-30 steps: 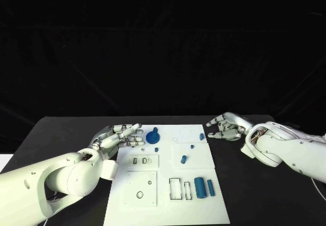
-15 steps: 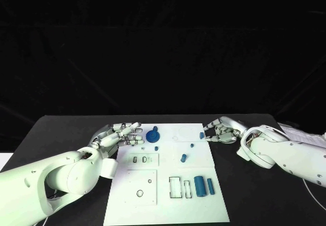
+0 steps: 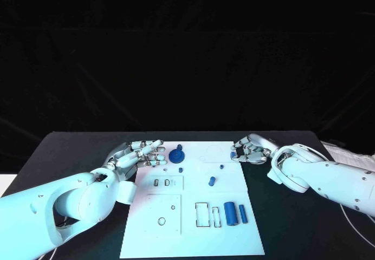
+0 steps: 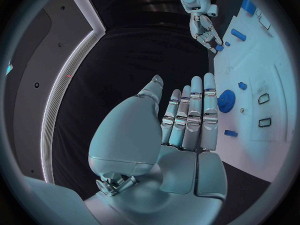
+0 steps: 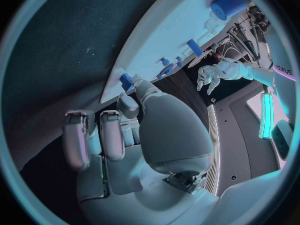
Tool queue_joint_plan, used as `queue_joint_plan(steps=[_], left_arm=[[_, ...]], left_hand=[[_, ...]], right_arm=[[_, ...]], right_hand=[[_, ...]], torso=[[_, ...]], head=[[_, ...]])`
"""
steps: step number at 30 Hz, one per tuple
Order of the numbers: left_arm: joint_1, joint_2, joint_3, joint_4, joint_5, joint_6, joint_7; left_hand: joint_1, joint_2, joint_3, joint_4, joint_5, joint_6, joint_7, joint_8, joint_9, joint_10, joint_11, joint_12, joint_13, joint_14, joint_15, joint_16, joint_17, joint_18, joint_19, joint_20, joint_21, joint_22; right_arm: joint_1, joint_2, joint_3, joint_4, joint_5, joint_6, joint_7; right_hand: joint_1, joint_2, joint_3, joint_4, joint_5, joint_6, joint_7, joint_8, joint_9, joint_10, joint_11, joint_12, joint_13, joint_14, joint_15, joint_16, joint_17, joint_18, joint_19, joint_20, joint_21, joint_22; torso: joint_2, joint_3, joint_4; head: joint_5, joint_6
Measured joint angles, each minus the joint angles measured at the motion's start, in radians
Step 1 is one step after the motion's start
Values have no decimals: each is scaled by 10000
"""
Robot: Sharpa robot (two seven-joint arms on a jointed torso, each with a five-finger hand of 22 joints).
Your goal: Assemble the parts on the task board
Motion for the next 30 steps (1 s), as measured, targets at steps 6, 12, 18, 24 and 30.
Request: queue_joint_plan(steps=[6, 12, 18, 24, 30], left_arm=[[0, 5, 0, 0, -1, 4, -4], [0, 4, 0, 1, -1, 7, -6], [0, 1, 0, 1, -1, 13, -8], [0, -2, 0, 1, -1, 20, -9], [0, -2, 0, 4, -1, 26, -11]], left_hand=[[0, 0, 0, 0, 0, 0, 0, 0, 0, 0, 0, 0, 0, 0, 0, 0, 0, 0, 0, 0, 0, 0], [41, 41, 29, -28, 0, 0, 0, 0, 0, 0, 0, 0, 0, 0, 0, 0, 17, -1, 0, 0, 0, -8], [41, 41, 29, -28, 0, 0, 0, 0, 0, 0, 0, 0, 0, 0, 0, 0, 26, 0, 0, 0, 0, -8], [41, 41, 29, -28, 0, 0, 0, 0, 0, 0, 0, 0, 0, 0, 0, 0, 26, -1, 0, 0, 0, -8], [41, 41, 29, -28, 0, 0, 0, 0, 0, 0, 0, 0, 0, 0, 0, 0, 25, 1, 0, 0, 0, -7]], right_arm=[[-8, 71, 0, -45, -53, 5, -59], [-24, 112, 0, -80, -139, 5, -94], [-36, 144, 0, -116, -219, 5, -146], [-46, 176, 0, -146, -274, 11, -199], [-66, 240, 0, -183, -309, 16, -248]], right_hand=[[116, 116, 94, -93, -230, 298, -83, 135, 31, 113, -76, 102, 82, 1, -75, 0, -1, 0, 38, -38, 0, -1], [156, 156, 123, -123, -287, 409, -124, 155, 31, 129, -89, 115, 107, 1, -74, 0, -2, 0, 37, -38, 0, -1], [156, 156, 123, -123, -287, 457, -101, 155, 30, 129, -88, 115, 107, 1, -74, 0, -3, 0, 37, -38, 0, -2], [191, 199, 151, -151, -287, 550, -128, 202, 41, 172, -117, 143, 123, -32, -113, 0, -3, 0, 37, -38, 0, -3], [140, 251, 180, -179, -324, 728, -192, 232, 54, 218, -145, 184, 165, 1, -147, 0, -4, 0, 73, -73, 0, -4]], torso=[[-1, 0, -1], [-3, 0, -3], [-3, 0, -4], [-3, 7, -4], [-3, 11, -9]], head=[[11, -20], [34, -28], [40, -37], [46, -50], [45, -58]])
